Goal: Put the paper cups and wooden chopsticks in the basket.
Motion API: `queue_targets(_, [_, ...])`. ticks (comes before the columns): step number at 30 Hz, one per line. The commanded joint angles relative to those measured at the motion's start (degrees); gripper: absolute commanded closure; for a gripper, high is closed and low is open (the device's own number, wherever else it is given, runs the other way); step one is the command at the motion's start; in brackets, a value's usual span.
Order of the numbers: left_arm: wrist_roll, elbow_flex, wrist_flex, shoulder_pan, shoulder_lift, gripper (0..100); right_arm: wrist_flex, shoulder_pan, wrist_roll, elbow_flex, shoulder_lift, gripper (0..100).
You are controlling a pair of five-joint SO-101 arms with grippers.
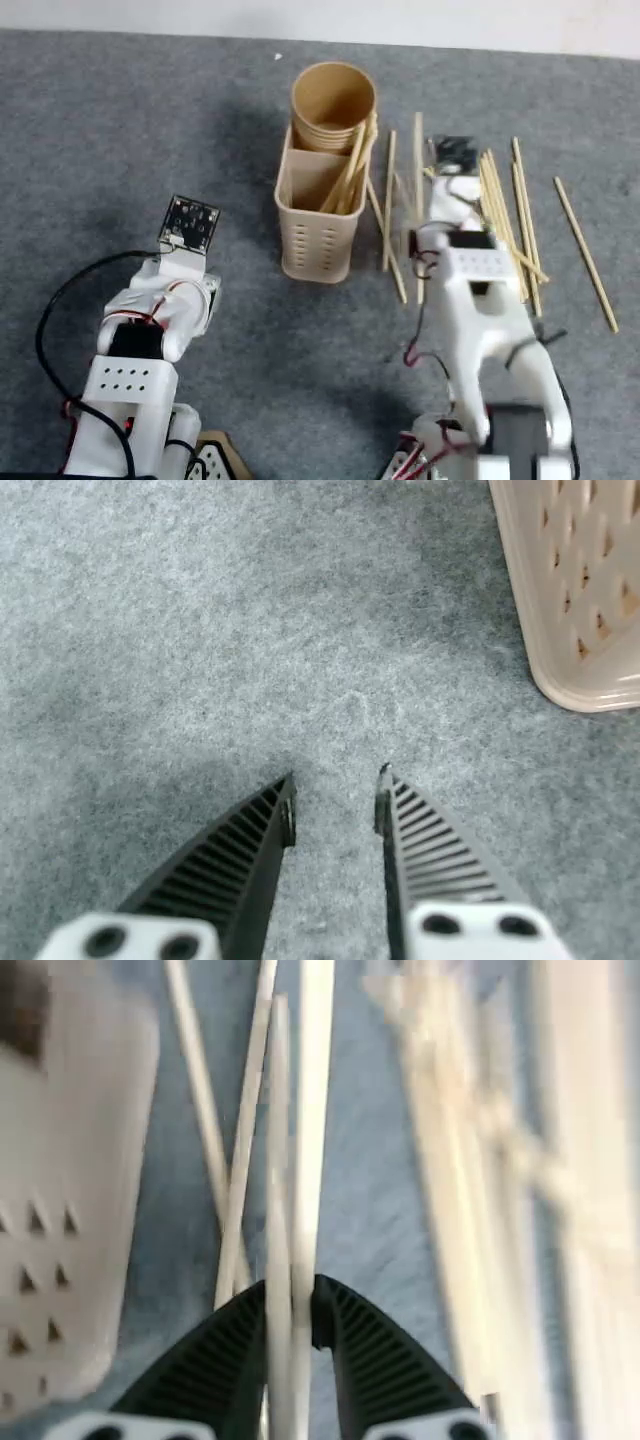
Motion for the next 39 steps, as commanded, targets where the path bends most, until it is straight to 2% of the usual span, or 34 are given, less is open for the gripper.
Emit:
queue_targets(1, [0.26, -0.31, -1.05, 0.75, -0.48, 85, -0.48, 3.12, -0.18, -1.27, -12.44, 99.3])
queue_targets(5, [0.26, -0.31, -1.05, 0.84, -0.48, 85, -0.57, 3.21, -0.35, -4.97, -21.85, 99.3])
queue_targets(9, [0.26, -0.31, -1.05, 0.84, -0.48, 85, -0.57, 1.01, -0.53, -12.97, -24.84, 99.3])
queue_targets(12, [0.26, -0.31, -1.05, 0.84, -0.48, 85, -0.84, -3.38, -1.41, -19.38, -24.84, 99.3])
queue_targets(15, [0.26, -0.31, -0.97, 0.84, -0.48, 85, -5.67, -8.75, -5.98, -23.69, -24.92, 99.3])
queue_targets(18, [0.26, -0.31, -0.97, 0.75, -0.48, 85, -10.51, -14.64, -6.95, -24.13, -24.92, 99.3])
queue_targets(21, [0.26, -0.31, -0.97, 0.57, -0.48, 85, -15.69, -18.77, -6.95, -17.98, -25.27, 99.3])
queue_targets(25, [0.26, -0.31, -0.97, 0.57, -0.48, 85, -28.62, -22.64, -6.51, -3.82, -25.45, 99.4])
queue_targets(36, [0.26, -0.31, -1.14, 0.48, -0.48, 85, -50.95, -24.48, 1.93, 24.75, -25.45, 98.6])
queue_targets(39, [0.26, -0.31, -1.14, 0.48, -0.48, 85, -51.12, -24.48, 4.13, 27.03, -25.54, 89.9])
